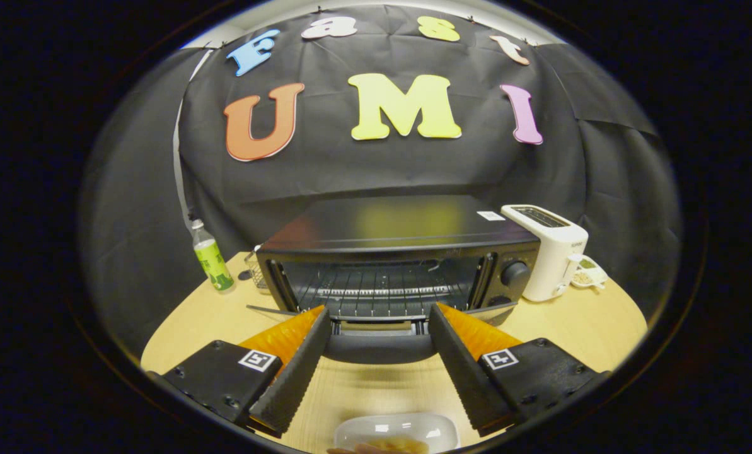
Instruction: Open the toaster oven, put the food inside, and close the toaster oven door.
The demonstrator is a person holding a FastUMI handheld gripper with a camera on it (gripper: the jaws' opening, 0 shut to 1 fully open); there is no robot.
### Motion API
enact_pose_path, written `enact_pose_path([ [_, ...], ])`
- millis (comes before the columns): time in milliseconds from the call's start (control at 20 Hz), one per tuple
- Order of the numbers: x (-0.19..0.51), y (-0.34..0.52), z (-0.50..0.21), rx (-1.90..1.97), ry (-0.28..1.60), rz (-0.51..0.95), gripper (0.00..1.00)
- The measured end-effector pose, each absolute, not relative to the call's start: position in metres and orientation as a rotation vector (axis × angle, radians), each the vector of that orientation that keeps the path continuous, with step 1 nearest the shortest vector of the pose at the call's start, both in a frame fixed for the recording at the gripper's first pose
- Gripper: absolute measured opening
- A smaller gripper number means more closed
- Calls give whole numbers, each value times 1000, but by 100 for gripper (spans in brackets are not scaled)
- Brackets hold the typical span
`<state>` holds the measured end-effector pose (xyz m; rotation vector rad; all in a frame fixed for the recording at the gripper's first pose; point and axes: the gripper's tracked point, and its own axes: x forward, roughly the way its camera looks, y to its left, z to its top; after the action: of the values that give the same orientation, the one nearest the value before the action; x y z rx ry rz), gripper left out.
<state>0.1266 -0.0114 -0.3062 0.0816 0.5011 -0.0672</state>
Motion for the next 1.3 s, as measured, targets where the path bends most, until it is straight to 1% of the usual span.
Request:
enact_pose_path([
  [350,84,-9,-346,15,584,-87,100],
  [650,55,-4,-391,15,710,-78,100],
  [800,54,-2,-381,23,673,-74,100],
  [1100,14,7,-350,-15,588,-80,100],
  [1300,-12,0,-355,-6,581,-104,100],
])
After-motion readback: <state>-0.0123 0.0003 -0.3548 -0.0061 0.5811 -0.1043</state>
